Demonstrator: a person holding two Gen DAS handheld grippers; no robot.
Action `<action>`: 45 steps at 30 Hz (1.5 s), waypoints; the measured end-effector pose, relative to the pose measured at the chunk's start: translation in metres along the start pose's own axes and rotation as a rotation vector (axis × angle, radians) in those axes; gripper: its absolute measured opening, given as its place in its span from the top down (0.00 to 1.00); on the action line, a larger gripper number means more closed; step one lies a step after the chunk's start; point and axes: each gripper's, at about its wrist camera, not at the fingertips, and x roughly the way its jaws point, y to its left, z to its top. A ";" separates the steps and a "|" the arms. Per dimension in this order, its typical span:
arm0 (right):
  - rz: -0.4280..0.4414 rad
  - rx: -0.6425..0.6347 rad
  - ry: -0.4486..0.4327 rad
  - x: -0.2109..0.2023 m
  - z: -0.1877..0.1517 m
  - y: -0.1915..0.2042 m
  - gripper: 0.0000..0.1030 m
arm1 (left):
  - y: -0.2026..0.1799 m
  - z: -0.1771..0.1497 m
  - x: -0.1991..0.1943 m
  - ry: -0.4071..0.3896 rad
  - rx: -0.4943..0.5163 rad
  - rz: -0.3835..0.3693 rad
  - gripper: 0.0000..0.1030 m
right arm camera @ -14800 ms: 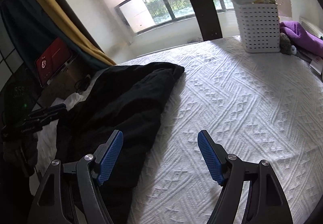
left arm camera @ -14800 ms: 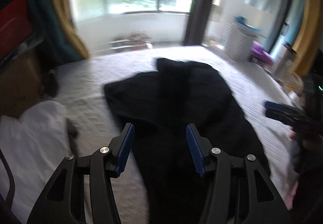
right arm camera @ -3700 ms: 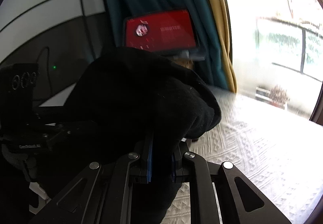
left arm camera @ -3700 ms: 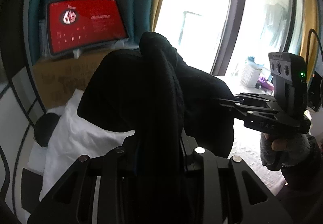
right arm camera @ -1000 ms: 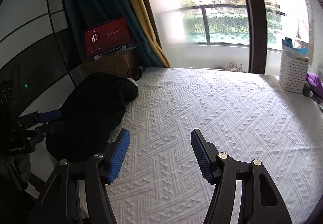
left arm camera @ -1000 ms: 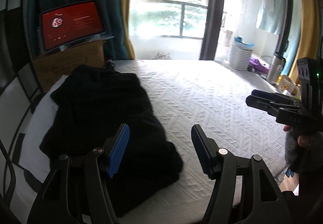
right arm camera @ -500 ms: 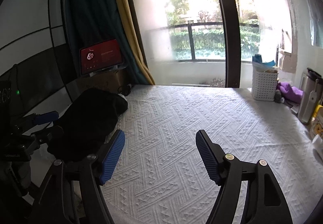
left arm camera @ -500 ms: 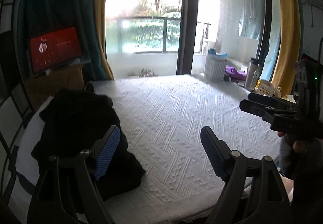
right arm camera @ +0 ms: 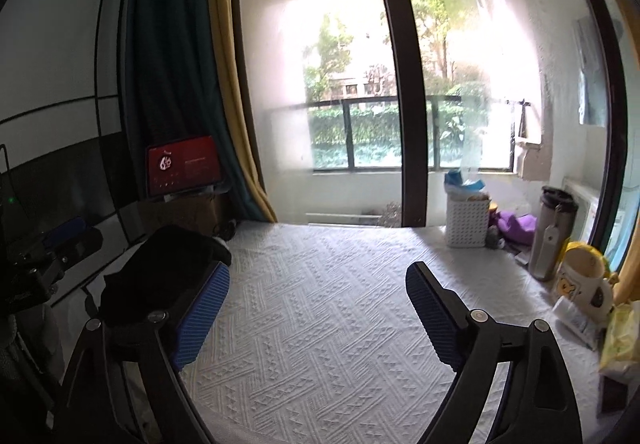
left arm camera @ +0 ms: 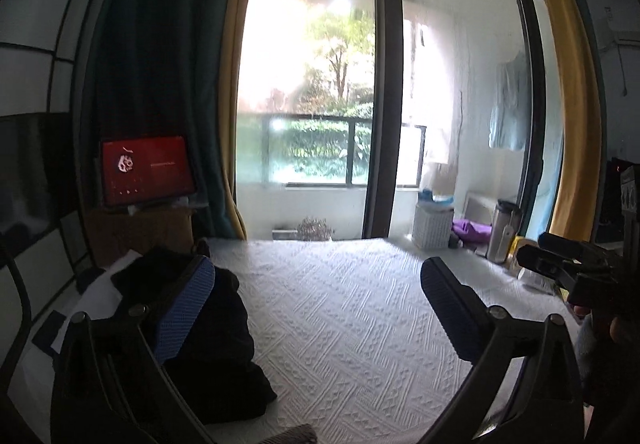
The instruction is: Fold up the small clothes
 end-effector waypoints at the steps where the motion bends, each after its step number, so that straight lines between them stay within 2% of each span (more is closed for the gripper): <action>1: -0.007 0.000 -0.008 -0.005 0.003 -0.001 0.08 | 0.000 0.002 -0.002 -0.007 -0.011 0.015 0.01; 3: -0.016 0.006 -0.018 -0.014 0.007 -0.001 0.05 | 0.000 0.005 -0.007 -0.025 -0.026 0.039 0.01; 9: -0.059 -0.015 -0.056 -0.036 0.022 0.009 0.04 | -0.007 0.015 -0.020 -0.075 0.007 0.064 0.01; 12: -0.093 -0.031 -0.077 -0.045 0.027 0.014 0.02 | -0.009 0.023 -0.030 -0.111 0.001 0.048 0.01; 21: -0.095 -0.059 -0.138 -0.074 0.041 0.024 0.02 | -0.016 0.038 -0.055 -0.199 0.039 0.030 0.01; 27: -0.091 -0.073 -0.185 -0.098 0.052 0.031 0.02 | -0.016 0.047 -0.070 -0.259 0.030 0.012 0.01; 32: -0.110 -0.069 -0.233 -0.116 0.058 0.038 0.01 | -0.018 0.049 -0.075 -0.274 0.052 0.009 0.01; 36: -0.170 -0.079 -0.274 -0.130 0.061 0.044 0.00 | -0.016 0.051 -0.078 -0.279 0.055 0.008 0.01; 45: -0.179 -0.089 -0.327 -0.153 0.070 0.051 0.00 | -0.020 0.062 -0.091 -0.318 0.087 0.012 0.01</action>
